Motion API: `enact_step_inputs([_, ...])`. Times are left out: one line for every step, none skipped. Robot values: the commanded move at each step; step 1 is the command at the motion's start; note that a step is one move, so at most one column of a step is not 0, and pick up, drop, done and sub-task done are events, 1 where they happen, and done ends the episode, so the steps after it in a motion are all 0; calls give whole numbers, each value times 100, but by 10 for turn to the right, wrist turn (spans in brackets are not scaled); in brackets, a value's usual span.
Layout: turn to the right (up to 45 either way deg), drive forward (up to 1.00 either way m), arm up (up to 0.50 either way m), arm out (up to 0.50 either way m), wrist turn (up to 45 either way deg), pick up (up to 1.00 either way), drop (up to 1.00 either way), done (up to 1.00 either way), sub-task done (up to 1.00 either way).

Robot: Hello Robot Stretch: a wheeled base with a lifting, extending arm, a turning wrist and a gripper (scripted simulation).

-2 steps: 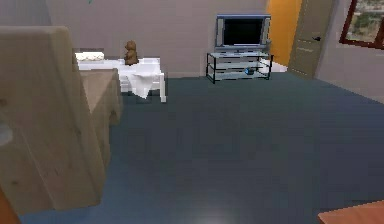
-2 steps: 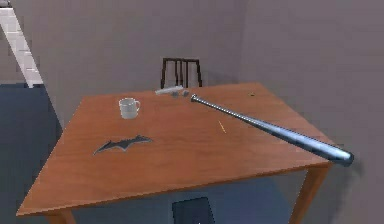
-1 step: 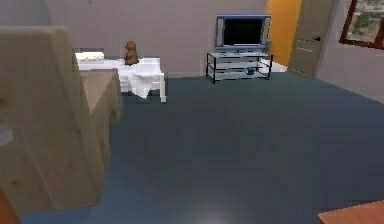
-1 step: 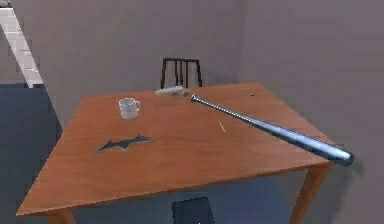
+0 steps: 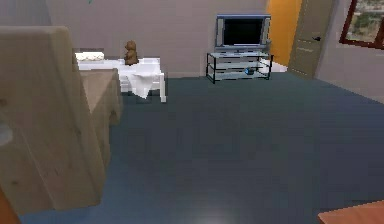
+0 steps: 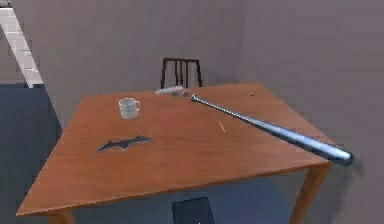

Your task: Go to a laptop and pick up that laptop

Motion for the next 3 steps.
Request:
enact_step_inputs([0,0,0,0,450,0,0,0,0])
enact_step_inputs([0,0,0,0,450,0,0,0,0])
enact_step_inputs([0,0,0,0,450,0,0,0,0])
